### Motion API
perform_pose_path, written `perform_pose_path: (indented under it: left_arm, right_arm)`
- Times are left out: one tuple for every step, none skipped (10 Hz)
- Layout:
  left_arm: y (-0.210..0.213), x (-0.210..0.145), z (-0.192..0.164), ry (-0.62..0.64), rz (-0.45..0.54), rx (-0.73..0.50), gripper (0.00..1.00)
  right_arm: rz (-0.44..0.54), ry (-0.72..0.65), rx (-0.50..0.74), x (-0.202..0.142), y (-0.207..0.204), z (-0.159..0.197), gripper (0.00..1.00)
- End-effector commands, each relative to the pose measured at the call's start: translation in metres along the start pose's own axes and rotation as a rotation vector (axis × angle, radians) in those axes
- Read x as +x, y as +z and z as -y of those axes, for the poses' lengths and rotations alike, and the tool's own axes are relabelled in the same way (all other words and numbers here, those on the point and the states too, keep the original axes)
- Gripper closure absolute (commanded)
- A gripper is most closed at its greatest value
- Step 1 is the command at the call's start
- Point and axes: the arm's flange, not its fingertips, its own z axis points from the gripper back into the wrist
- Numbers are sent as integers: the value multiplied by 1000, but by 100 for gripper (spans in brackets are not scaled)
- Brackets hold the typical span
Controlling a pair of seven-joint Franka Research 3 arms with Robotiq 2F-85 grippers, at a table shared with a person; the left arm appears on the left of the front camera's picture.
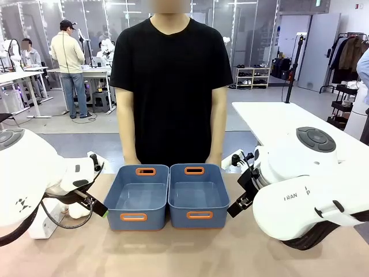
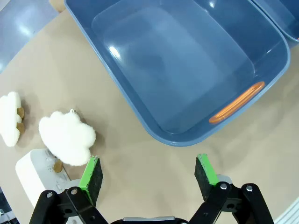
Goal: Sort the digital clocks into the basket.
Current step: Pick up the Digital clock from the table and place it into the empty Plastic storage basket.
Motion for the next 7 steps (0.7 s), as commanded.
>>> perform_pose_path:
  left_arm:
    - [0,0,0,0,0,0,0]
    - [0,0,0,0,0,0,0]
    - [0,0,0,0,0,0,0]
    - [22,22,-10,-1,-20,-102,0]
    - [43,36,-23,10,-36,-127,0]
    - [60,43,-37,14,-39,-183,0]
    - [78,42,-48,42,-31,-220,0]
  right_arm:
    - [0,-2,1,0,0,0,0]
    - [0,-2,1,0,0,0,0]
    - [0,-2,1,0,0,0,0]
    - [0,0,0,0,0,0,0]
    - [4,-25,52,13,21,14,0]
    - [13,-47,122,20,39,25,0]
    - [30,-71,156,20,57,36,0]
